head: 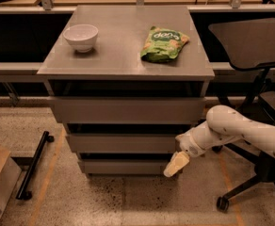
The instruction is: Open middle drawer
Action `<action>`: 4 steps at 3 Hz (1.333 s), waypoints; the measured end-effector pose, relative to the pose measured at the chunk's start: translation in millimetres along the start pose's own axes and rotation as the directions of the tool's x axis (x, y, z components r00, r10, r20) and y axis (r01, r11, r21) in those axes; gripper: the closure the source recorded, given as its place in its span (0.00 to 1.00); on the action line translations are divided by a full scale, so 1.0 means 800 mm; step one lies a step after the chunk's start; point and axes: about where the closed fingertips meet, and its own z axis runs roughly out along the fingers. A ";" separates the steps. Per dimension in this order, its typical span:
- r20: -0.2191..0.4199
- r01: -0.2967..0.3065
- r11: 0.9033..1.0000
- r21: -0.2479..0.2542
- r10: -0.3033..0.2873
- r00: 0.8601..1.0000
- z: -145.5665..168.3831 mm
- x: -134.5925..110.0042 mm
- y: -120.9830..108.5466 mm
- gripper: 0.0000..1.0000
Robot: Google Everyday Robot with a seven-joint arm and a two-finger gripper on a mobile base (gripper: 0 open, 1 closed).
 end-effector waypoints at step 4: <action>0.034 0.021 0.999 0.044 -0.023 0.999 0.062 0.005 -0.053 0.00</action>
Offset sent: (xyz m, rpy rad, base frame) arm -0.0121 0.0081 -0.0395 0.0660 0.0473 -0.0426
